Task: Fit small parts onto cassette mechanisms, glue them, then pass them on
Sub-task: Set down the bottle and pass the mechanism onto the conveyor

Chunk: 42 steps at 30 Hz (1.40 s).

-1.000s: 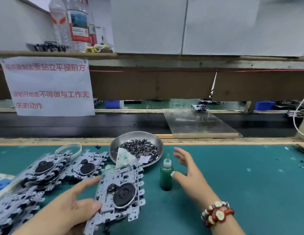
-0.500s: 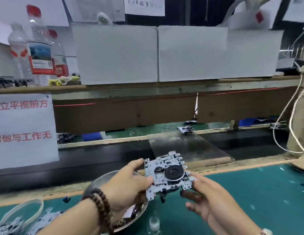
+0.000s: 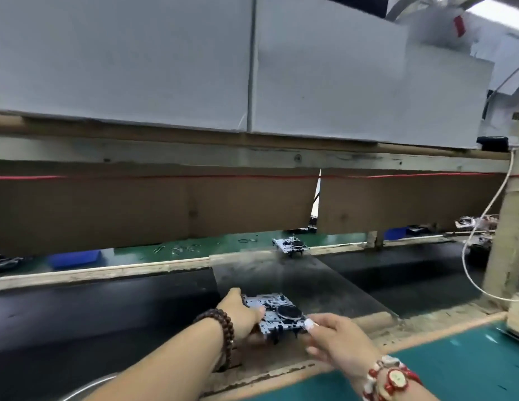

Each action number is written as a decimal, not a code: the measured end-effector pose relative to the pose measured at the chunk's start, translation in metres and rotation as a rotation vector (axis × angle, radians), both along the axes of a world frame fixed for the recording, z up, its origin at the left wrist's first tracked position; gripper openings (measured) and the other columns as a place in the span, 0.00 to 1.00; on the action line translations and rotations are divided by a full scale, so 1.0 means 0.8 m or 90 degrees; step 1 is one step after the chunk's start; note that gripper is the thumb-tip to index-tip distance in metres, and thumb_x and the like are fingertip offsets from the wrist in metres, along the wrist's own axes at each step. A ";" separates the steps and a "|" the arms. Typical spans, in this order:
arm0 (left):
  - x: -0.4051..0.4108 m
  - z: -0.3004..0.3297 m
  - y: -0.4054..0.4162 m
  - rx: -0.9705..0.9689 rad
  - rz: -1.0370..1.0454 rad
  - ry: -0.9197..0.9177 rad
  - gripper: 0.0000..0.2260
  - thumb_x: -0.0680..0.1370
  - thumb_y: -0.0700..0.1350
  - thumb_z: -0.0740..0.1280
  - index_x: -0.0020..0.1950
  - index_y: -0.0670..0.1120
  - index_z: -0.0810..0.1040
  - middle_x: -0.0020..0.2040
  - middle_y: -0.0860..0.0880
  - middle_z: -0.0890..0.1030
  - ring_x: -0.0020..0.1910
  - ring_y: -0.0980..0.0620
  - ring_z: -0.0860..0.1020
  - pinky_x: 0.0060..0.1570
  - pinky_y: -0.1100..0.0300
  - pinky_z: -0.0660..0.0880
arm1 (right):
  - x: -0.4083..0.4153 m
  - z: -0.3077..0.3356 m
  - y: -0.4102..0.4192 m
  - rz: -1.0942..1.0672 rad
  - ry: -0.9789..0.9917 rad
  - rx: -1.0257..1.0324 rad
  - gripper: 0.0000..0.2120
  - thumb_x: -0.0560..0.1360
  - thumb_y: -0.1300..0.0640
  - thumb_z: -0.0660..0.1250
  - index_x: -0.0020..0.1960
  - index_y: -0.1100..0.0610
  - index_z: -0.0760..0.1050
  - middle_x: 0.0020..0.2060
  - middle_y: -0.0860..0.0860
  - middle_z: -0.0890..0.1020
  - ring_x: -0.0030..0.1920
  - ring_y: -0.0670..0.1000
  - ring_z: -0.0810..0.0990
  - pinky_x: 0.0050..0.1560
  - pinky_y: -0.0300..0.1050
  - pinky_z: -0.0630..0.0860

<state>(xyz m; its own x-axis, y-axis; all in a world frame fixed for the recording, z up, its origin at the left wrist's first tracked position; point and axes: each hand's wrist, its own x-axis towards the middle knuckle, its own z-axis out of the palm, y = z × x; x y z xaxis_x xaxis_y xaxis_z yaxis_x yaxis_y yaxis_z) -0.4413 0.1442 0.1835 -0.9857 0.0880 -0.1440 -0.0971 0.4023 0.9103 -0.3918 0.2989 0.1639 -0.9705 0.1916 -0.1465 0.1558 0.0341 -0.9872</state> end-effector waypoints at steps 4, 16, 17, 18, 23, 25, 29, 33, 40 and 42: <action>-0.018 -0.006 0.015 0.061 0.012 -0.048 0.28 0.80 0.41 0.58 0.75 0.47 0.47 0.67 0.42 0.66 0.59 0.43 0.74 0.49 0.52 0.79 | -0.039 -0.008 -0.010 -0.060 0.019 0.170 0.24 0.76 0.65 0.64 0.71 0.63 0.64 0.62 0.62 0.74 0.53 0.55 0.78 0.44 0.37 0.78; 0.184 0.050 -0.135 -0.250 -0.021 0.221 0.24 0.80 0.46 0.59 0.75 0.51 0.56 0.52 0.54 0.75 0.49 0.53 0.76 0.51 0.60 0.72 | 0.120 0.046 -0.020 0.105 0.185 0.278 0.11 0.74 0.62 0.67 0.48 0.46 0.80 0.43 0.52 0.83 0.41 0.51 0.82 0.49 0.46 0.76; 0.209 0.060 -0.153 -0.286 -0.014 0.241 0.25 0.79 0.46 0.59 0.75 0.51 0.56 0.52 0.55 0.75 0.49 0.54 0.76 0.50 0.61 0.71 | 0.138 0.055 -0.019 0.124 0.212 0.291 0.13 0.74 0.61 0.67 0.49 0.43 0.80 0.41 0.49 0.83 0.41 0.48 0.83 0.47 0.47 0.75; 0.233 0.069 -0.172 -0.319 -0.010 0.262 0.25 0.79 0.46 0.60 0.75 0.51 0.55 0.53 0.55 0.74 0.49 0.54 0.76 0.50 0.62 0.71 | 0.155 0.061 -0.016 0.143 0.241 0.313 0.14 0.74 0.59 0.67 0.51 0.40 0.80 0.41 0.47 0.83 0.42 0.46 0.83 0.47 0.50 0.74; 0.334 0.077 -0.288 -0.571 -0.085 0.167 0.26 0.77 0.47 0.62 0.74 0.53 0.57 0.69 0.50 0.65 0.66 0.51 0.67 0.65 0.58 0.64 | 0.234 0.039 -0.006 0.215 0.212 0.327 0.28 0.73 0.72 0.63 0.54 0.38 0.78 0.49 0.36 0.81 0.51 0.39 0.80 0.39 0.39 0.79; 0.360 0.066 -0.323 -0.695 -0.116 0.024 0.32 0.76 0.52 0.64 0.75 0.54 0.51 0.73 0.48 0.58 0.70 0.47 0.61 0.69 0.53 0.60 | 0.255 0.013 -0.013 0.245 0.135 0.296 0.31 0.70 0.78 0.62 0.52 0.42 0.77 0.53 0.40 0.80 0.56 0.47 0.78 0.44 0.31 0.76; 0.379 0.024 -0.348 -0.790 -0.114 -0.087 0.49 0.68 0.62 0.71 0.75 0.58 0.39 0.76 0.52 0.48 0.74 0.48 0.50 0.69 0.39 0.51 | 0.283 -0.025 -0.054 0.325 -0.018 0.327 0.39 0.67 0.70 0.72 0.71 0.50 0.61 0.63 0.48 0.70 0.64 0.53 0.69 0.61 0.45 0.66; 0.353 -0.003 -0.333 -0.852 -0.135 -0.022 0.56 0.61 0.67 0.72 0.74 0.57 0.36 0.77 0.53 0.45 0.75 0.48 0.45 0.64 0.28 0.44 | 0.304 -0.026 -0.095 0.057 0.009 0.283 0.36 0.67 0.70 0.73 0.71 0.59 0.62 0.65 0.62 0.69 0.62 0.59 0.72 0.64 0.49 0.63; 0.298 0.004 -0.317 -0.831 -0.237 -0.077 0.60 0.61 0.62 0.76 0.75 0.52 0.33 0.77 0.46 0.40 0.76 0.45 0.43 0.71 0.37 0.46 | 0.329 0.023 -0.154 -0.002 0.406 0.346 0.28 0.65 0.78 0.66 0.40 0.43 0.71 0.42 0.54 0.74 0.39 0.36 0.74 0.38 0.22 0.69; 0.293 0.003 -0.320 -0.803 -0.271 -0.110 0.60 0.62 0.60 0.76 0.74 0.53 0.32 0.77 0.46 0.39 0.76 0.46 0.43 0.73 0.44 0.47 | 0.318 0.035 -0.189 0.163 0.428 0.422 0.21 0.70 0.71 0.66 0.45 0.45 0.69 0.47 0.47 0.74 0.45 0.37 0.74 0.42 0.24 0.69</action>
<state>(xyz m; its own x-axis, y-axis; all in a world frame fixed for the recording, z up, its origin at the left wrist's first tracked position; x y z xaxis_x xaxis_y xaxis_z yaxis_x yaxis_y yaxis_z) -0.2072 -0.1120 0.1860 -0.8761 0.0962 -0.4724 0.1683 0.9793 -0.1127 -0.1370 0.1474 0.1923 -0.8359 -0.1926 0.5139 -0.5220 0.5683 -0.6361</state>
